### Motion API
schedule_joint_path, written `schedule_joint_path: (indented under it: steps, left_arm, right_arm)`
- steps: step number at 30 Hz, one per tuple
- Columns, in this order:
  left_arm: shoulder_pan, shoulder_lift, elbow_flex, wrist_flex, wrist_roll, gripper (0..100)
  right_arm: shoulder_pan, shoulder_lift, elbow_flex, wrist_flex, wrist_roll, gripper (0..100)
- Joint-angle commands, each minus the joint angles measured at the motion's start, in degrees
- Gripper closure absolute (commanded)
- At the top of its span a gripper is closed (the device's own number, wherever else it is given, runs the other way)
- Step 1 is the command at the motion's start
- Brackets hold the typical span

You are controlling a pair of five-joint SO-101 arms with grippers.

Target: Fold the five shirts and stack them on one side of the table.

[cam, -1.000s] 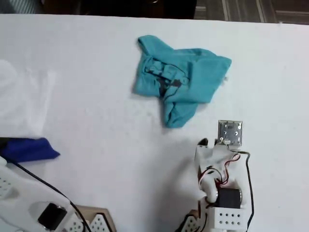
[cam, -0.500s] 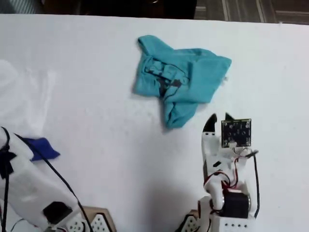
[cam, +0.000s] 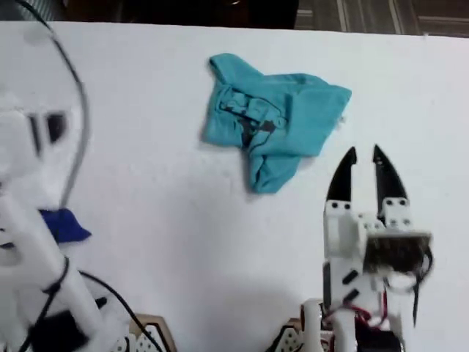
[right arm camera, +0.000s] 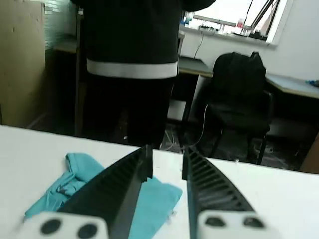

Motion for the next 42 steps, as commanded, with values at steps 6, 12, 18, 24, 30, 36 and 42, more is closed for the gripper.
schedule_joint_path:
  steps: [6,12,18,24,30,36,42]
  left_arm:
    - [8.53,-16.09,50.15,-28.66,0.18,72]
    - [11.08,-22.86,66.51,-43.52,0.26,72]
    - [11.43,-20.92,72.84,-51.34,0.62,72]
    - [15.38,-5.27,66.51,-53.19,0.88,72]
    - [18.9,12.57,48.48,-43.25,6.59,72]
    - [24.35,21.1,36.18,-38.24,7.12,72]
    - [24.97,29.1,31.16,-38.51,7.3,72]
  right_arm:
    - [4.97,9.8,-21.45,-1.54,0.44,89.3]
    - [8.92,28.97,-33.41,1.27,0.35,89.3]
    - [8.75,43.65,-36.92,7.6,0.35,89.3]
    - [7.96,58.15,-39.21,17.8,0.35,89.3]
    - [-1.89,69.58,-48.97,31.25,0.44,89.3]
    - [-8.66,88.84,-58.29,36.0,0.44,89.2]
    - [-8.92,101.41,-69.8,35.82,0.44,89.2]
